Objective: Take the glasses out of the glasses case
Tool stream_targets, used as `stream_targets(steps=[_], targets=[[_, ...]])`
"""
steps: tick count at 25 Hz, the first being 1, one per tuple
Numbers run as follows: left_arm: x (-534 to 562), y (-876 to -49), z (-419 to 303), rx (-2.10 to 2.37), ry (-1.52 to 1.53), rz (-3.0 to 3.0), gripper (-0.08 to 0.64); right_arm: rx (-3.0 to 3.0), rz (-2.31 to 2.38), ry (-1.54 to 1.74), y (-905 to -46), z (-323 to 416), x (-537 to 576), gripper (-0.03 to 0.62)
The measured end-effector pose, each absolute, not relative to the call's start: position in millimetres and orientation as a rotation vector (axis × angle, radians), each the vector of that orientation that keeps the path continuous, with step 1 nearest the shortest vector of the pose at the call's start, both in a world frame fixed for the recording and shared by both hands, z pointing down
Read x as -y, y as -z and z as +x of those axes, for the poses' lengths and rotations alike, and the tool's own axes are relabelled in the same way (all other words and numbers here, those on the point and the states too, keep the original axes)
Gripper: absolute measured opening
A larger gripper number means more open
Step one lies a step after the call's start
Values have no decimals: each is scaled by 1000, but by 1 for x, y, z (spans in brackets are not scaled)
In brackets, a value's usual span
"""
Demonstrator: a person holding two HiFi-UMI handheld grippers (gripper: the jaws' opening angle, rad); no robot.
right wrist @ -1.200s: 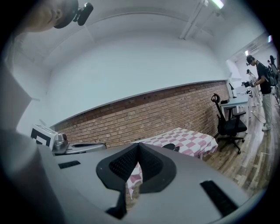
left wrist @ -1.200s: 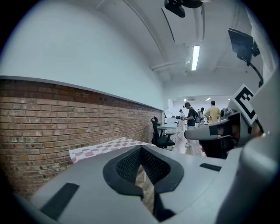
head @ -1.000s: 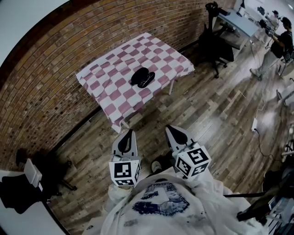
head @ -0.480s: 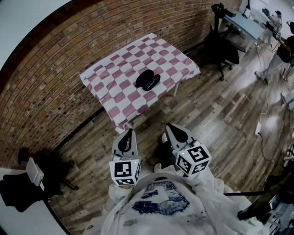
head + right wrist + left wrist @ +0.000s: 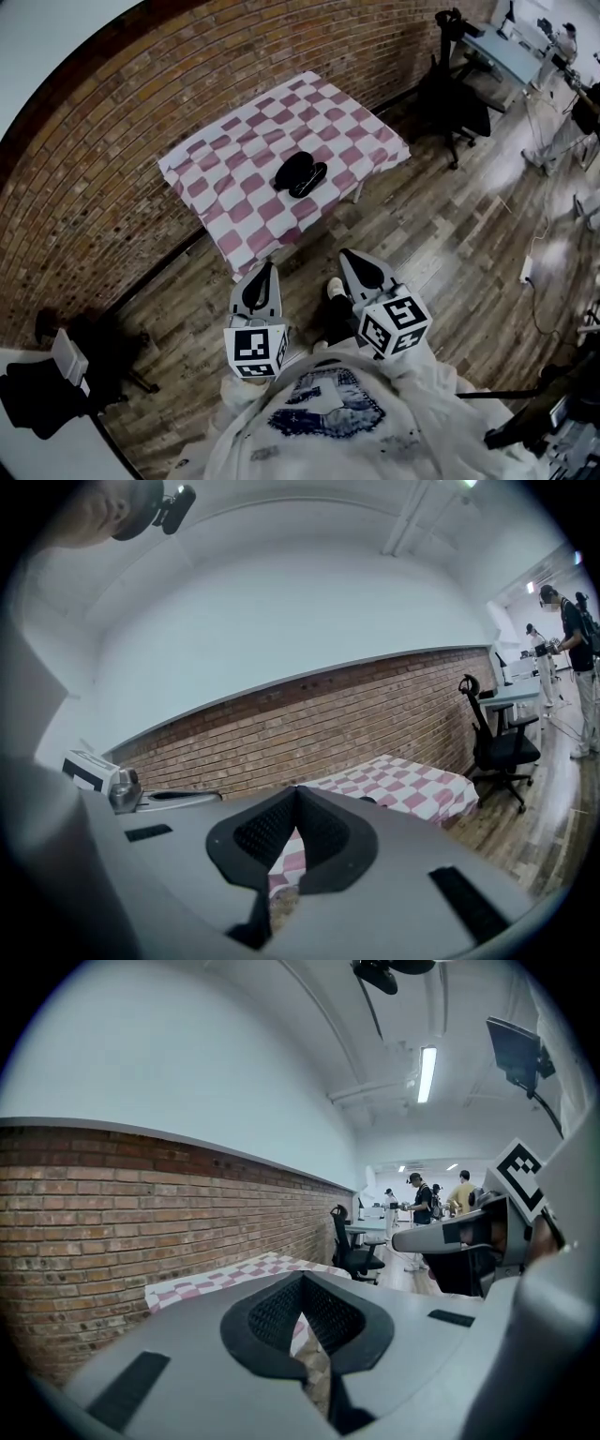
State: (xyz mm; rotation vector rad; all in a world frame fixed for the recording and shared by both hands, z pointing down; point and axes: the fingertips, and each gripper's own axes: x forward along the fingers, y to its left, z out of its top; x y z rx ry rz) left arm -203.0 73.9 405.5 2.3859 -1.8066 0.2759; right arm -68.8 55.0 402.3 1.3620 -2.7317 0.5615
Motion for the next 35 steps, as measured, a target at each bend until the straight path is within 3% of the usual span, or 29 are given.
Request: stream_targets(steps=[35], targets=[[154, -387, -172, 1876, -350, 2342, 9, 2789, 1312, -591, -383, -33, 191, 14]])
